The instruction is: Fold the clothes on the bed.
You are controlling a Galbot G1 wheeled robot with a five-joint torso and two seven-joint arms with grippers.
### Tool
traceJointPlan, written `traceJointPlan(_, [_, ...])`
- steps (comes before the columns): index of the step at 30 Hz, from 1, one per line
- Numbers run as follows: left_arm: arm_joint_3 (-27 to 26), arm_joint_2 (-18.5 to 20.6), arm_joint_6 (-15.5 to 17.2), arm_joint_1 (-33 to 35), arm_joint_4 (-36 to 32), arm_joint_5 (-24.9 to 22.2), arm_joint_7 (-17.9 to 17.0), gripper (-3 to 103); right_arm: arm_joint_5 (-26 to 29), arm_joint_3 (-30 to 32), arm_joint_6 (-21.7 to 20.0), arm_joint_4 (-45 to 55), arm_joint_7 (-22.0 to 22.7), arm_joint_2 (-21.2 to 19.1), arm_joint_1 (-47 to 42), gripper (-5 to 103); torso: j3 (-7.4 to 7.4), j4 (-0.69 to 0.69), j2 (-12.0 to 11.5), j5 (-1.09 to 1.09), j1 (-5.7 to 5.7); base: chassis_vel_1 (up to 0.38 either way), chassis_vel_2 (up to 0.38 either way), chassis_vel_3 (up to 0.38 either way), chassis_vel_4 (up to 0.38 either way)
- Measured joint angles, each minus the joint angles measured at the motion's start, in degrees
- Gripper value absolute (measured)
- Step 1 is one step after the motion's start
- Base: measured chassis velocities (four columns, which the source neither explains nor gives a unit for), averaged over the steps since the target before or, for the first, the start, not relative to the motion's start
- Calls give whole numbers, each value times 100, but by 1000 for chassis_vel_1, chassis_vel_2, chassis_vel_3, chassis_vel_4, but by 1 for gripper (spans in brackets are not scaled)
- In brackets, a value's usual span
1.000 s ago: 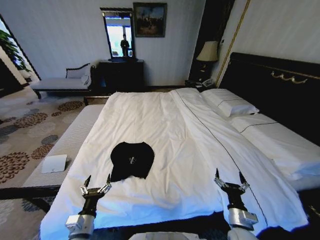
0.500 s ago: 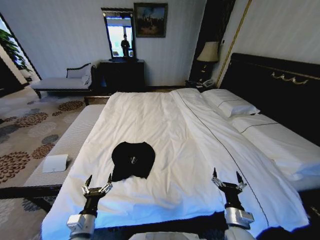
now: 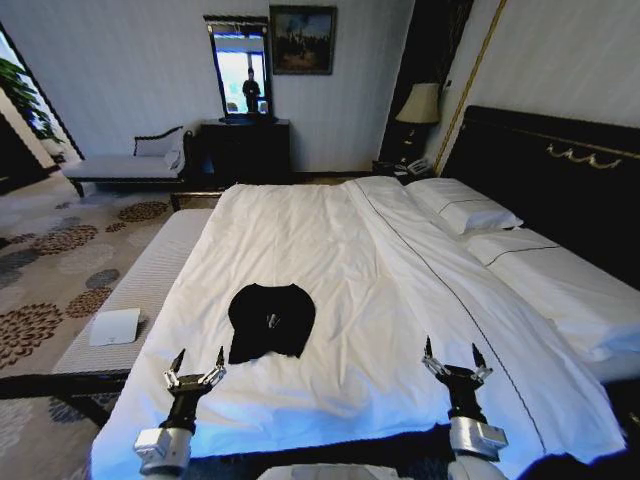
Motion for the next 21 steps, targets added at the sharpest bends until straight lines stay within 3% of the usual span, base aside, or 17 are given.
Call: traceJointPlan(21, [-83, -27, -10, 45, -9, -2, -11, 98, -147, -100, 5, -74, 1, -5, 31, 100, 0, 0, 0, 0, 0, 19, 41, -11, -40])
